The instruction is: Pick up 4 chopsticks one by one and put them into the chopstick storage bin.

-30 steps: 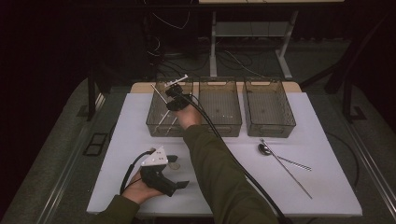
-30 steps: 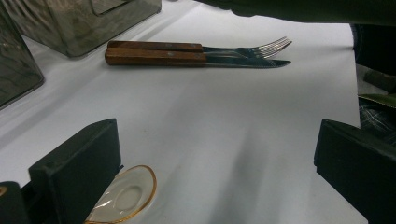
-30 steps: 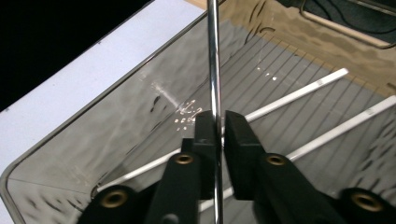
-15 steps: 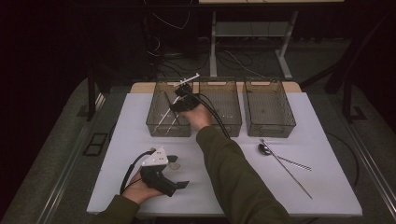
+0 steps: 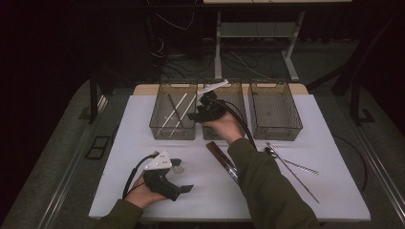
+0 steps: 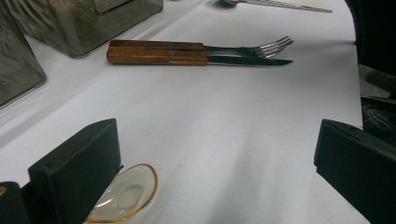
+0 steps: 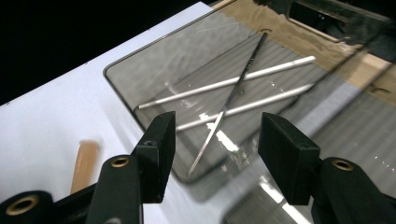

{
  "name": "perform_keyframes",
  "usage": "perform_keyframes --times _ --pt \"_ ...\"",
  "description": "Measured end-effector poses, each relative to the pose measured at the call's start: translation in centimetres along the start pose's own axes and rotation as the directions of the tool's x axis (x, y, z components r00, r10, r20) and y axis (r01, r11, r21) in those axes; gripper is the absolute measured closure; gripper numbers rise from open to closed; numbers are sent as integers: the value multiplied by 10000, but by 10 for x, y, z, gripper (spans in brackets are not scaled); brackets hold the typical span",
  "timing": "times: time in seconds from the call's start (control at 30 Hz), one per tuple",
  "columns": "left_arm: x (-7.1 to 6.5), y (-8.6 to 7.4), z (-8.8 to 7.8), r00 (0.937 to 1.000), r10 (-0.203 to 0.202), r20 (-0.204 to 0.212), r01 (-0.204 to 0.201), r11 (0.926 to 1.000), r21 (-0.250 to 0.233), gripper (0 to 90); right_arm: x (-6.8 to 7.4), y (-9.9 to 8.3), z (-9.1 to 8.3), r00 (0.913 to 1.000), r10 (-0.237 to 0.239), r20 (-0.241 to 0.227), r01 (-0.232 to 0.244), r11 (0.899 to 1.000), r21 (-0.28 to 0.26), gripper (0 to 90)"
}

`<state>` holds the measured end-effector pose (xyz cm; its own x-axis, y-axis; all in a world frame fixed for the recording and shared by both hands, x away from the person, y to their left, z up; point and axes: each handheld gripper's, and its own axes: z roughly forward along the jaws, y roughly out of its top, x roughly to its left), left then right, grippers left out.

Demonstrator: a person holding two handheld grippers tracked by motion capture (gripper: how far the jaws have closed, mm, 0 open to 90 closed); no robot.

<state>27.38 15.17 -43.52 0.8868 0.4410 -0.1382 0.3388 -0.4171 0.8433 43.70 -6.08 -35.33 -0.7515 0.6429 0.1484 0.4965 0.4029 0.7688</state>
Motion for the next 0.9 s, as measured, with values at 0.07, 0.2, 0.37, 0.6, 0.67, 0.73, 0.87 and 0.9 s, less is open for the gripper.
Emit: perform_keyframes --times 0.07,0.2,0.37,0.6,0.67,0.73,0.87,0.9 --pt "2 0 -1 9999 132 -35 -131 9998 150 0 -3 -6 -10 10000 -50 50 51 10000 -44 453" --pt "2 -1 -1 9999 -111 -113 111 9999 38 0 -11 -18 -28 10000 -25 2 25 9999 -99 432" --pt "4 -2 -3 9995 -203 -239 204 9998 26 0 -21 -33 -52 9998 -169 -139 164 9994 -309 400" --pt "4 -2 -2 9993 -248 -281 249 9997 15 0 -36 -58 -80 9997 -202 113 204 9996 -214 322" --pt "4 -2 -2 9992 -285 -294 284 9996 -26 0 -39 -66 -87 9998 -100 156 104 9996 -249 309" --pt "4 -2 -3 9992 -270 -308 271 9996 12 0 -43 -73 -95 9997 8 230 -2 9996 -279 306" --pt "4 -2 -4 9991 -272 -317 272 9996 -15 0 -49 -88 -107 9990 85 435 -72 9995 -303 280" --pt "4 -2 -4 9991 -270 -316 270 9996 -12 0 -51 -92 -110 9989 61 474 -47 9996 -289 269"
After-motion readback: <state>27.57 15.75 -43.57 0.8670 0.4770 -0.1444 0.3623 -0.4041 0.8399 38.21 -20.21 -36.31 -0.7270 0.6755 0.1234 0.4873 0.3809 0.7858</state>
